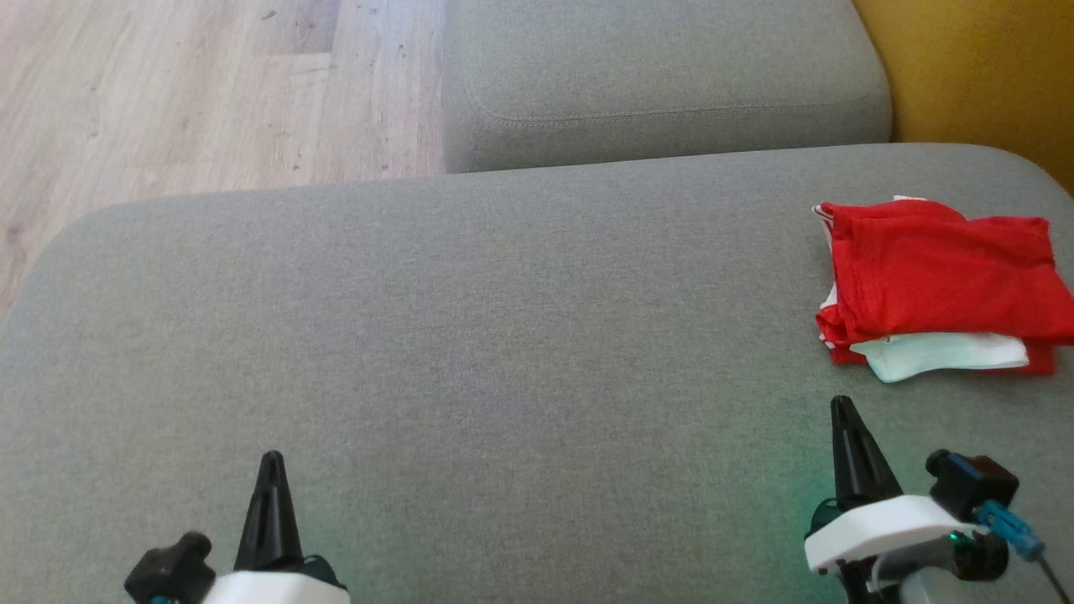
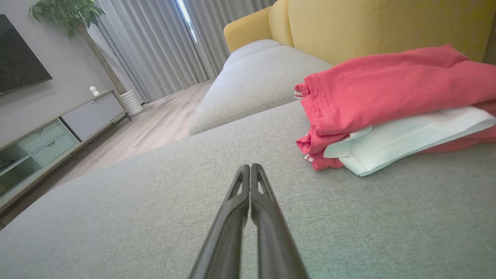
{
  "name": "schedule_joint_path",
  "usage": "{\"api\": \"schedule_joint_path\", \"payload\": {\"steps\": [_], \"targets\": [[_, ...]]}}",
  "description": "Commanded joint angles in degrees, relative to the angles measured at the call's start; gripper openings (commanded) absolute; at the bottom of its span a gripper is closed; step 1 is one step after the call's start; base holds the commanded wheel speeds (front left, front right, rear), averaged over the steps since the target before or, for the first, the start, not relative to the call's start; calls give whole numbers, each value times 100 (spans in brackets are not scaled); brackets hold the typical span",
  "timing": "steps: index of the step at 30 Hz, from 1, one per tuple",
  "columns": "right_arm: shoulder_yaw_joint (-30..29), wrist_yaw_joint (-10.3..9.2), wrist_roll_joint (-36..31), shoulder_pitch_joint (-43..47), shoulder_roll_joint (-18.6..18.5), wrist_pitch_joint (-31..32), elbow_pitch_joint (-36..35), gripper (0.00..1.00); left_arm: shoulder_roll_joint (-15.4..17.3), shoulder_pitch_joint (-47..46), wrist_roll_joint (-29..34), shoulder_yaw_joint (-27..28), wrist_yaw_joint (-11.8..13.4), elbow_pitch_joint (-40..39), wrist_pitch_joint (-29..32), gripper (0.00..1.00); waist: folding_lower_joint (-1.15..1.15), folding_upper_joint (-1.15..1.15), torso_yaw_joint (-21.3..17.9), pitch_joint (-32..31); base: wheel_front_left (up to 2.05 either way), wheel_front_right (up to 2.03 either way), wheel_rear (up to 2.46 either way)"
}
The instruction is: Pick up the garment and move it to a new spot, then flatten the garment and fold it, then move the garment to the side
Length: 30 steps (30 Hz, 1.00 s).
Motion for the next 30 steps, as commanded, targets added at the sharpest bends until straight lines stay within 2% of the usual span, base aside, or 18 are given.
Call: {"api": "schedule_joint_path", "payload": {"steps": [1,30], "targets": [[-46,0,189,-318,-5,54,-228,0,3,-283,-163,60,-10,-188,57,0,0,0,-1,5,0,0,0],[-259,-1,1857,-336,-9,510,-477,0,13,-419,-1680,281,-53,-307,511,0,0,0,-19,69,0,0,0]]}}
